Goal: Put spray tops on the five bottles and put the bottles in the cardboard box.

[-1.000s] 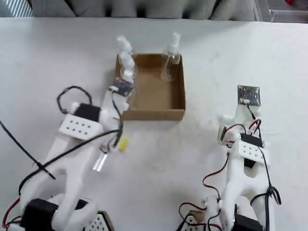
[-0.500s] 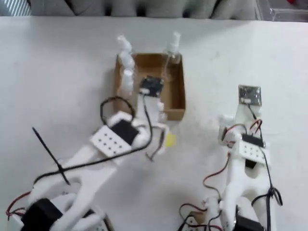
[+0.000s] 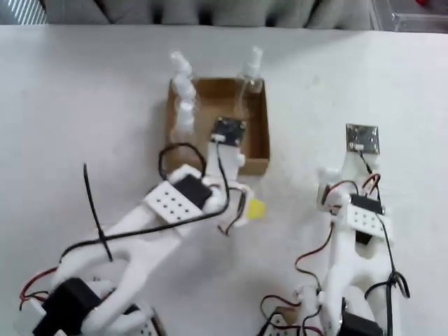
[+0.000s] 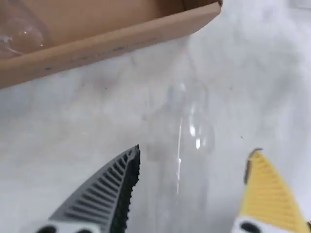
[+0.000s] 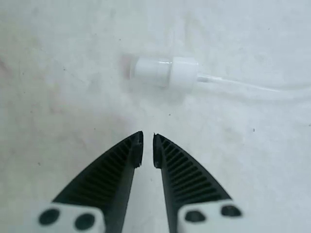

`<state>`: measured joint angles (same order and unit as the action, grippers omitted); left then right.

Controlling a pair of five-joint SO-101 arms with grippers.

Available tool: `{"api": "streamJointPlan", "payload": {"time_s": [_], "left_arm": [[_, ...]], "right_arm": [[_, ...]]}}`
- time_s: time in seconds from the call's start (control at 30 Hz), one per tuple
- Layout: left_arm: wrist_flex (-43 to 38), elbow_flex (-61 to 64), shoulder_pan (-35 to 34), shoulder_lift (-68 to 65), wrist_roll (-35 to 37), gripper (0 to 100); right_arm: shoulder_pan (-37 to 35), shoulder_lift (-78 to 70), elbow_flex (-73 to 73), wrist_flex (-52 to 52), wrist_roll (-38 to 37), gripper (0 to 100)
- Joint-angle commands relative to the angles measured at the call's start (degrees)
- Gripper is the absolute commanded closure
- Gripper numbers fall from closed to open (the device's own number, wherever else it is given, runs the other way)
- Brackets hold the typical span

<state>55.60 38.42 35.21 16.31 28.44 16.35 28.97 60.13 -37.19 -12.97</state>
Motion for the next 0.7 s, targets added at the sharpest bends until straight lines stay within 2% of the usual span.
{"api": "streamJointPlan", "payload": {"time_s": [0.0, 0.13, 0.27, 0.4, 0.67], "left_arm": [[1.23, -0.09, -0.66, -0.13, 0.44, 57], [2.90, -0.09, -0.66, 0.04, -1.49, 57], [8.44, -1.23, -0.66, 0.66, -7.47, 57], [13.01, -1.85, -1.54, 4.35, -8.97, 57], [13.80, 3.60, -13.14, 18.68, -9.05, 57]], "right_arm": [[0.22, 0.22, -0.79, -0.04, -0.44, 98.1], [0.22, 0.22, -0.79, -0.13, -0.44, 98.1], [0.22, 0.22, -0.79, -0.13, -0.44, 98.1], [0.22, 0.22, -0.79, -0.22, -0.44, 98.1], [0.22, 0.22, -0.79, -0.22, -0.44, 98.1]]}}
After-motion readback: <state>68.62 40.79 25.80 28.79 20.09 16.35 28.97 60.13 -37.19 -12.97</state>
